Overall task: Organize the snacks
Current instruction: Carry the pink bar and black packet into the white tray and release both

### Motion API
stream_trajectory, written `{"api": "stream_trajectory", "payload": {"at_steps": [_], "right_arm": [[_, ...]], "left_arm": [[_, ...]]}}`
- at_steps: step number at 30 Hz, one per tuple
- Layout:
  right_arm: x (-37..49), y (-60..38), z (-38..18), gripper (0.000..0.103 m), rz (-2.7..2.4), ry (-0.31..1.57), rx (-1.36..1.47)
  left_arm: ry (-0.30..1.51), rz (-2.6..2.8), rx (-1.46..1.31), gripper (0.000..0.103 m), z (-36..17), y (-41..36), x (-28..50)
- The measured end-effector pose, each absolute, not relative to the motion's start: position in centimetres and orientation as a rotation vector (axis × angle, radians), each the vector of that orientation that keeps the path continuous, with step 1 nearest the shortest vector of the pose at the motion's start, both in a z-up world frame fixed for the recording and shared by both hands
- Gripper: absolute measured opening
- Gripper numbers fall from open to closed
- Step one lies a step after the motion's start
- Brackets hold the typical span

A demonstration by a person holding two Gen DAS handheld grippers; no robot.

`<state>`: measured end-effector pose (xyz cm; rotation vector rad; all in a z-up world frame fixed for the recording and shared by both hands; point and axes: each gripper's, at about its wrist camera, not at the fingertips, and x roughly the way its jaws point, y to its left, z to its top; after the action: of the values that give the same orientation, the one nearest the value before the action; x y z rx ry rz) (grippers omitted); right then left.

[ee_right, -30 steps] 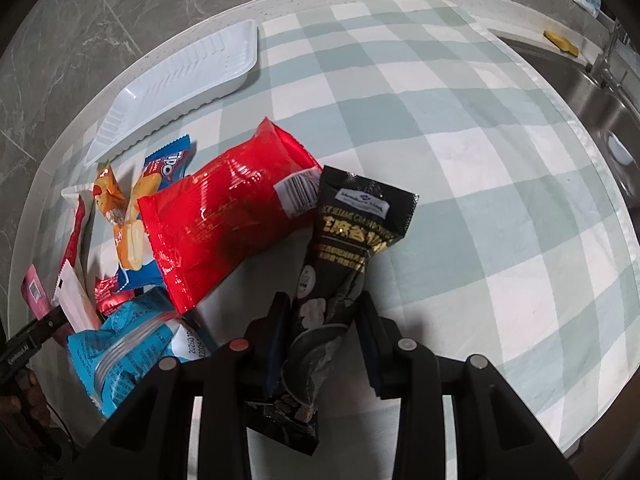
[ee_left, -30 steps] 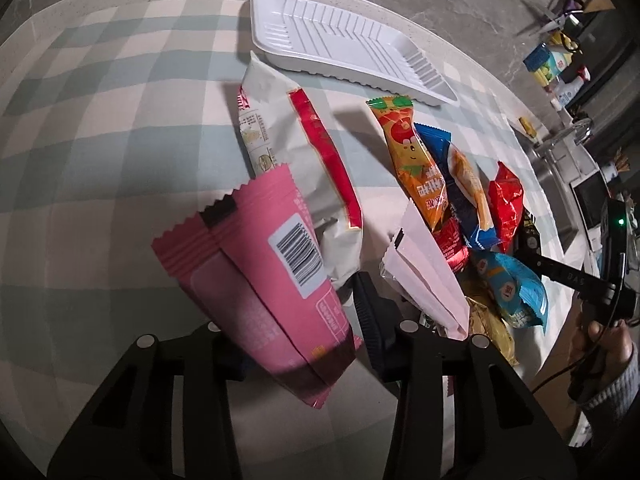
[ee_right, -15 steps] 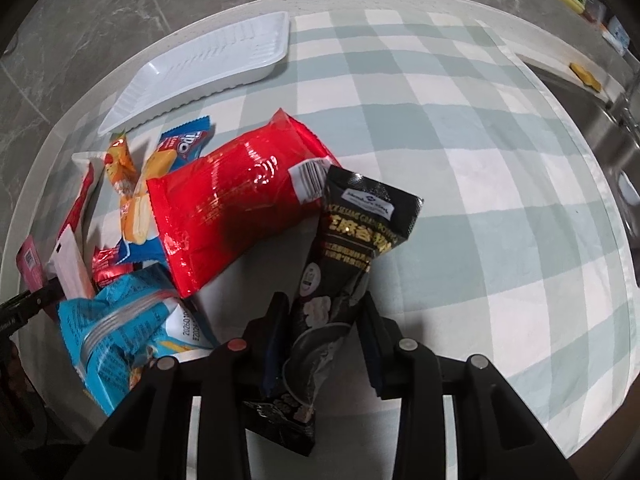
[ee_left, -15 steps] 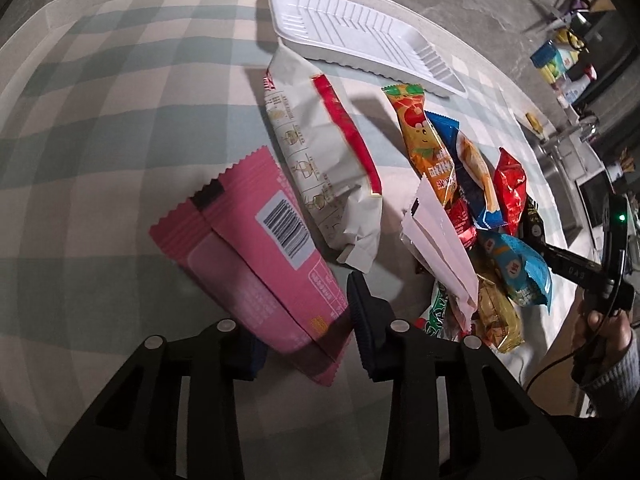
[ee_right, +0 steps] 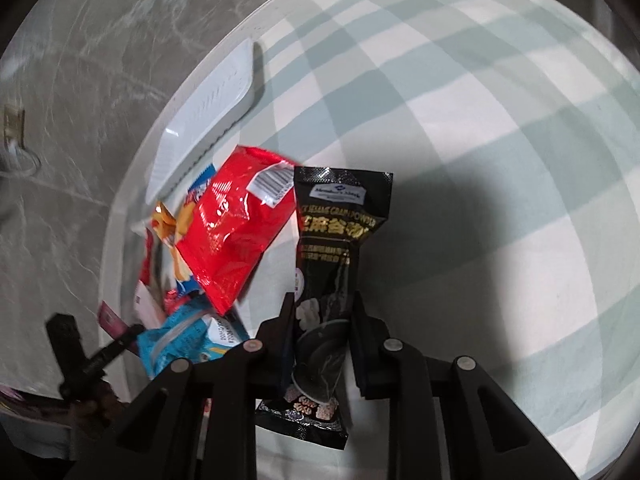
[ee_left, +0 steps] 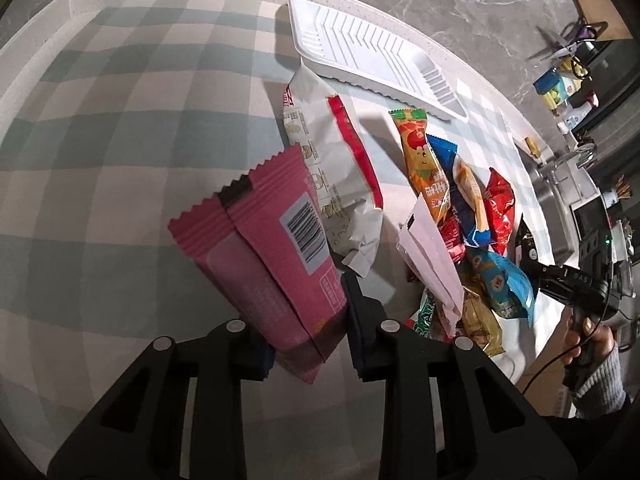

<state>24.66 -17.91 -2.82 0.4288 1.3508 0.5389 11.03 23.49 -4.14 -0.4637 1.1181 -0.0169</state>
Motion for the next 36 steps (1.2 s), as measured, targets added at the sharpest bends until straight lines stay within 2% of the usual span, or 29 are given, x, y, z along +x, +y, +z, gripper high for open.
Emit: {"api": "stream_trajectory", "payload": {"at_steps": [9, 18, 26, 36], "right_arm": [[25.6, -19.5, -1.3, 0.026, 0.586, 1.328, 0.575], [29.2, -17.5, 1.0, 0.026, 0.700, 1.298, 0.640], [34.5, -13.9, 2.3, 0.026, 0.783, 1.292, 0.623], [42.7, -6.7, 2.5, 0.026, 0.890, 1.326, 0.589]], "left_arm": [[1.060, -0.046, -0.511, 0.026, -1.3, 23.9, 11.4], [1.006, -0.106, -0.526, 0.026, 1.5, 24.1, 15.6], [0.971, -0.160, -0.483, 0.026, 3.5, 24.3, 23.5], [0.998, -0.200, -0.447, 0.026, 2.9, 25.7, 35.2]]}}
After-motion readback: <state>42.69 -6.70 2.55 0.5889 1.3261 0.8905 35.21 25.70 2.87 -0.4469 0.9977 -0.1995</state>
